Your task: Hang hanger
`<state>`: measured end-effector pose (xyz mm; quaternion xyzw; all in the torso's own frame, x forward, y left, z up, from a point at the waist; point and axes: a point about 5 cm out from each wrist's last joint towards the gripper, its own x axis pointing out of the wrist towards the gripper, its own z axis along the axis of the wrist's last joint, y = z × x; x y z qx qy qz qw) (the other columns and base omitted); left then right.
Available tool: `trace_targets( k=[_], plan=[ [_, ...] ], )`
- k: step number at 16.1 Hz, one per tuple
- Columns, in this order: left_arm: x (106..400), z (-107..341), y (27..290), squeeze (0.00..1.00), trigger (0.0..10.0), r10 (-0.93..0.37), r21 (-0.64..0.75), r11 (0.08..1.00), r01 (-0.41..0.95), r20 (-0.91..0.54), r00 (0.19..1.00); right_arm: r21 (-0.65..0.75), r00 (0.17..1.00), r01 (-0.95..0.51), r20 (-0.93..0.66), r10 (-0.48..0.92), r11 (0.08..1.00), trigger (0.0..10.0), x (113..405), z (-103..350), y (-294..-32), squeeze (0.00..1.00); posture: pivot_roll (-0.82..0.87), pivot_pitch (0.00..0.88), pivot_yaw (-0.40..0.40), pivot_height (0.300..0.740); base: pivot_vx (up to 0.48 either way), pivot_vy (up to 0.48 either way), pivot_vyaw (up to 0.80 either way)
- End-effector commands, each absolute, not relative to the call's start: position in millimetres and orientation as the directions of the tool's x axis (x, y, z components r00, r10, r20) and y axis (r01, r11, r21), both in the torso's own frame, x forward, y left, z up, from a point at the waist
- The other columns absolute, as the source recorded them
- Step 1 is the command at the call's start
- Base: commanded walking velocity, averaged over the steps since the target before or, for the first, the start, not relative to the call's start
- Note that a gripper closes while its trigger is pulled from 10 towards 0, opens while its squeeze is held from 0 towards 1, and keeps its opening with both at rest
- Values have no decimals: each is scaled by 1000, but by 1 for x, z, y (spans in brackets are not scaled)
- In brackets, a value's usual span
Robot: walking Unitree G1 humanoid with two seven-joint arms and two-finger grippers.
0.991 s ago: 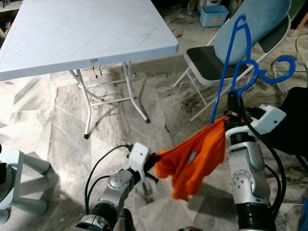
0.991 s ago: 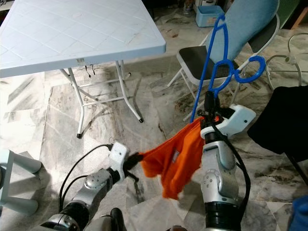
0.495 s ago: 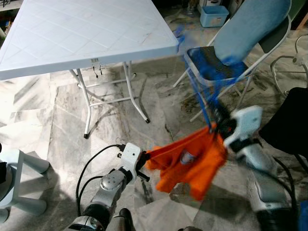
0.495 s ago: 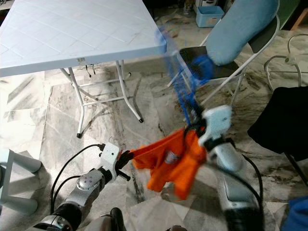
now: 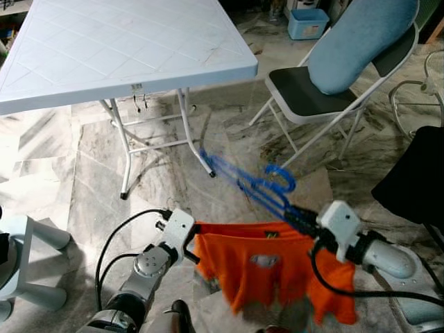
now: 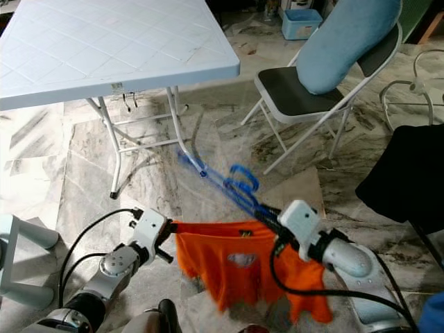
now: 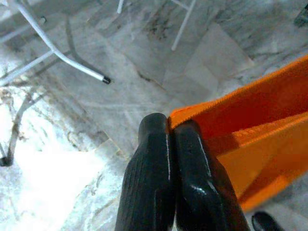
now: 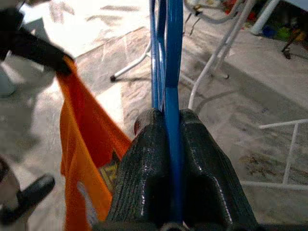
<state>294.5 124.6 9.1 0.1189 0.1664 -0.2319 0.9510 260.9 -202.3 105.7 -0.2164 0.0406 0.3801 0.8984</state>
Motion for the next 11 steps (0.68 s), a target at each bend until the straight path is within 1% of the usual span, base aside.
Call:
trace_targets(
  k=[1,3,5,7,9,11],
  plan=[
    [294,7,134,1000,10000,-360,148,884,444,-390,847,-380,698,-706,-230,678,598,10000,259,113,-203,0,-214,186,12,740,0,0,0],
    [297,11,131,1000,10000,-388,157,871,466,-365,846,-380,671,-732,-261,694,565,10000,257,111,-203,0,-216,190,11,740,0,0,0],
    [296,12,128,1000,10000,-416,169,853,494,-351,839,-381,661,-741,-272,699,553,10000,256,109,-202,0,-211,194,11,740,0,0,0],
    [292,12,125,1000,10000,-475,170,820,546,-330,816,-399,646,-754,-300,702,522,10000,258,105,-199,0,-205,198,9,740,0,0,0],
    [290,14,124,1000,10000,-512,172,799,576,-307,802,-404,648,-751,-300,700,522,10000,260,104,-197,0,-201,200,9,740,0,0,0],
    [285,16,118,1000,10000,-600,115,758,642,-260,756,-438,668,-728,-278,690,528,10000,266,104,-191,0,-194,202,9,740,0,0,0]
  ],
)
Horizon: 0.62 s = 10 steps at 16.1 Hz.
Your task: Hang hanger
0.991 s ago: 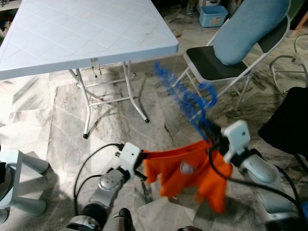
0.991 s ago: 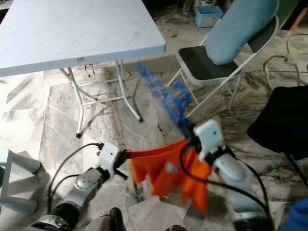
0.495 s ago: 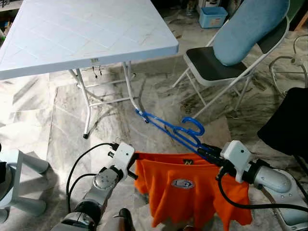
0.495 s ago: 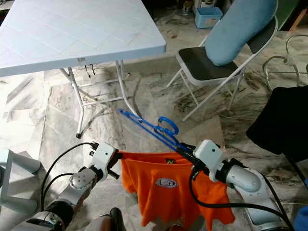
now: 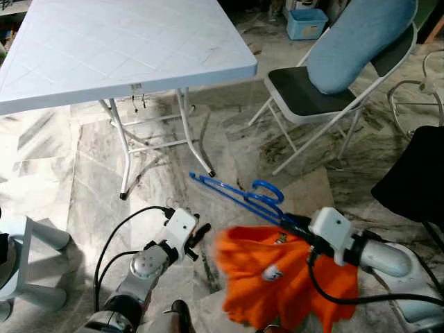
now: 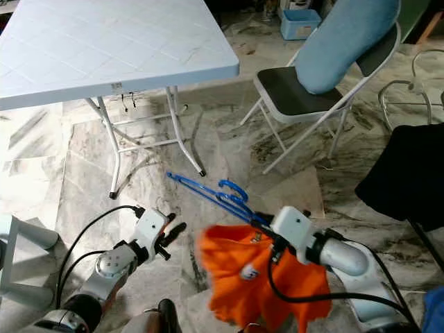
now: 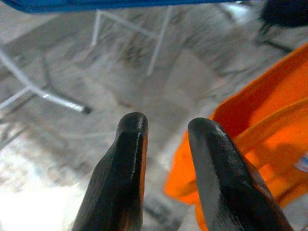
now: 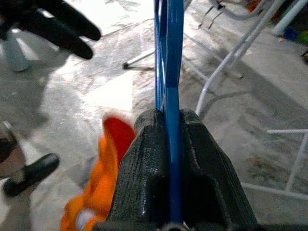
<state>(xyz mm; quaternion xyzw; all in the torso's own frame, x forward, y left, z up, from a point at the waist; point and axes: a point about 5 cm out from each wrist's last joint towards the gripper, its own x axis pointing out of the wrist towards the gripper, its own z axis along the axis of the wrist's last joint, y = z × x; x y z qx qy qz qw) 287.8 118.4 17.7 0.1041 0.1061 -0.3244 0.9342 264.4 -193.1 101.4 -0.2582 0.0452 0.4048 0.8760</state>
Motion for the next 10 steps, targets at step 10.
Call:
trace_targets(
  k=[10],
  plan=[
    [300,63,109,1000,10000,-737,385,604,698,-64,673,-561,641,-733,-381,666,385,10000,278,93,-191,0,-195,200,26,740,0,0,0]
  ],
)
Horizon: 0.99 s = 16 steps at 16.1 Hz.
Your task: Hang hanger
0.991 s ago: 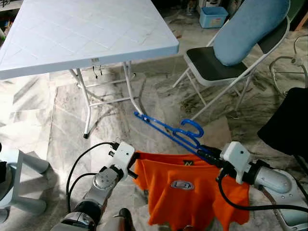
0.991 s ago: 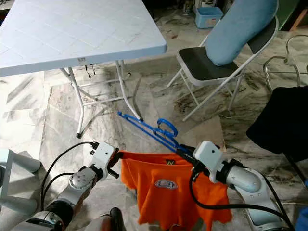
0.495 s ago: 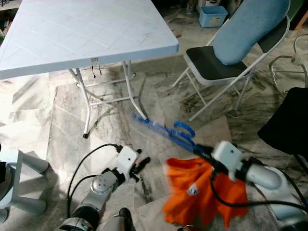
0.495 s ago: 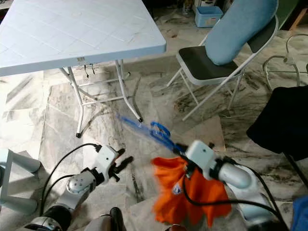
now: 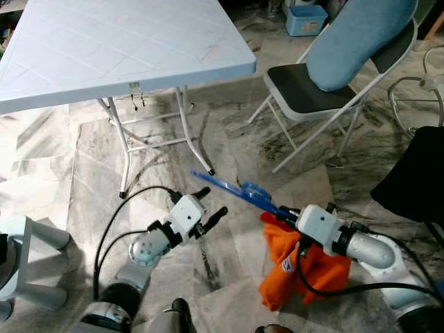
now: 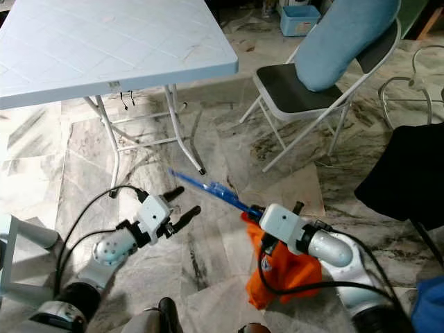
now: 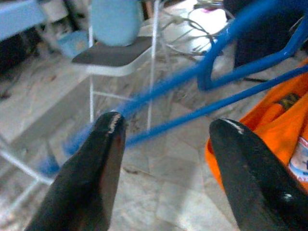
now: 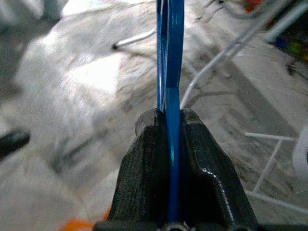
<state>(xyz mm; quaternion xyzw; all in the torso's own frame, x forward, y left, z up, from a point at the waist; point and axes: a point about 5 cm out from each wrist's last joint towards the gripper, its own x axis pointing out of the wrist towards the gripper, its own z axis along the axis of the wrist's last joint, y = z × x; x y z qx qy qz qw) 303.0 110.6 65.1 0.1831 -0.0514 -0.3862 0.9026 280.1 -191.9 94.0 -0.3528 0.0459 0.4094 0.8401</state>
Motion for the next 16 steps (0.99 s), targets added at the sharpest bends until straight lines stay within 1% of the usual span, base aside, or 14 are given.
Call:
trace_targets(
  k=[1,3,5,7,10,12,14,15,16],
  plan=[
    [300,63,111,1000,10000,-744,406,585,702,-74,664,-560,627,-746,-405,666,362,10000,277,91,-193,0,-192,202,28,740,0,0,0],
    [295,59,115,1000,10000,-769,455,522,722,-117,629,-548,595,-772,-443,671,323,10000,276,88,-195,0,-194,204,27,740,0,0,0],
    [290,53,118,1000,10000,-786,442,485,754,-157,598,-543,560,-793,-468,684,277,10000,275,88,-194,0,-195,207,27,740,0,0,0],
    [286,46,120,1000,10000,-801,368,472,801,-199,564,-543,502,-817,-503,703,194,10000,272,88,-195,0,-194,208,24,740,0,0,0],
    [284,39,122,1000,10000,-801,320,468,823,-239,549,-550,446,-827,-512,734,118,10000,270,95,-197,0,-200,209,19,740,0,0,0],
    [288,40,125,1000,10000,-798,288,481,828,-249,549,-536,388,-843,-530,754,57,10000,266,102,-200,0,-206,209,13,740,0,0,0],
    [287,37,126,1000,10000,-815,245,455,856,-274,511,-533,366,-845,-537,760,30,10000,264,104,-203,0,-209,208,12,740,0,0,0],
    [285,35,126,494,10000,-829,212,426,879,-298,474,-529,350,-848,-537,767,16,10000,263,106,-203,0,-211,207,12,740,0,0,0],
    [284,34,125,0,10000,-835,200,414,888,-304,458,-526,340,-850,-539,771,7,10000,261,106,-203,0,-211,207,12,740,0,0,0]
  ],
)
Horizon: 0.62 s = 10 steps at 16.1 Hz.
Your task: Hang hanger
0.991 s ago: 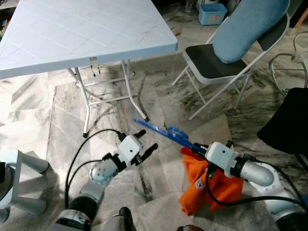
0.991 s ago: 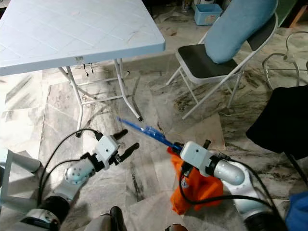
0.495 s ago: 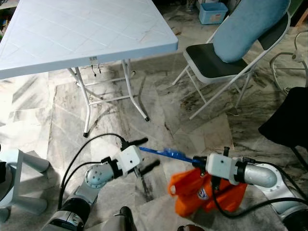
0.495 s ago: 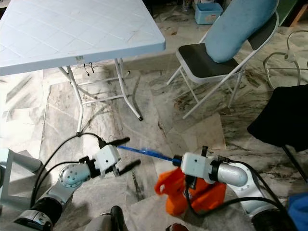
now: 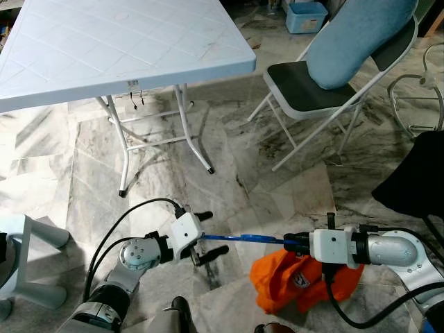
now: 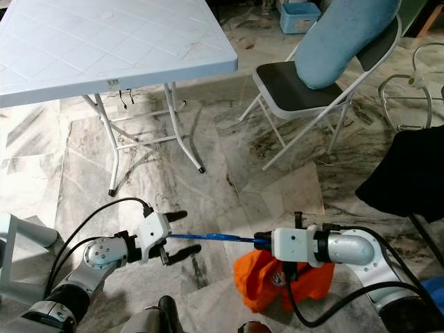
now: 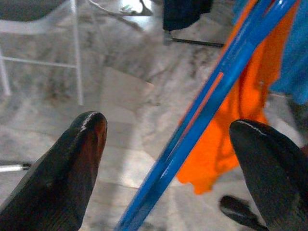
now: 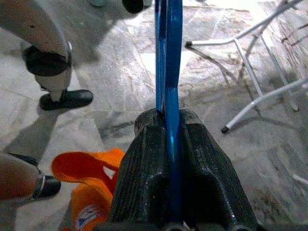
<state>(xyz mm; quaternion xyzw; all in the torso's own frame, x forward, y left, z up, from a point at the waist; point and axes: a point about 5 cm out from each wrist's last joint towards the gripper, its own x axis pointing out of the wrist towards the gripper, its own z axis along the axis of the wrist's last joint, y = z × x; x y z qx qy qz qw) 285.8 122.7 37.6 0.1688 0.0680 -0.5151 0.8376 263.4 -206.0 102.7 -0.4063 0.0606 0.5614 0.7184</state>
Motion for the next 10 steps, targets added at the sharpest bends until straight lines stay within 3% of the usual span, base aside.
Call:
trace_targets(
  k=[1,2,3,4,5,6,10],
  plan=[
    [283,34,123,0,8314,-847,184,391,902,-312,430,-519,319,-854,-544,776,-13,10000,259,106,-202,0,-213,207,12,740,0,0,0],
    [283,34,123,0,7804,-849,180,387,904,-313,426,-516,312,-856,-546,777,-18,10000,258,106,-201,0,-213,207,12,740,0,0,0],
    [283,33,121,0,4745,-857,166,371,914,-319,406,-513,304,-858,-544,782,-24,10000,257,108,-201,0,-214,207,12,740,0,0,0],
    [283,33,120,0,4745,-860,159,363,918,-322,396,-512,300,-858,-543,784,-26,10000,257,109,-201,0,-214,207,12,740,0,0,0],
    [284,34,116,0,1882,-866,160,347,924,-324,382,-511,297,-860,-533,792,-21,10000,258,111,-200,0,-217,204,11,740,0,0,0],
    [285,36,113,0,0,-873,166,335,928,-317,372,-507,292,-862,-534,794,-24,10000,257,111,-199,0,-219,203,11,740,0,0,0],
    [290,43,107,0,0,-883,176,326,929,-295,365,-510,297,-860,-525,798,-15,10000,257,110,-196,0,-218,204,10,740,0,0,0]
  ],
)
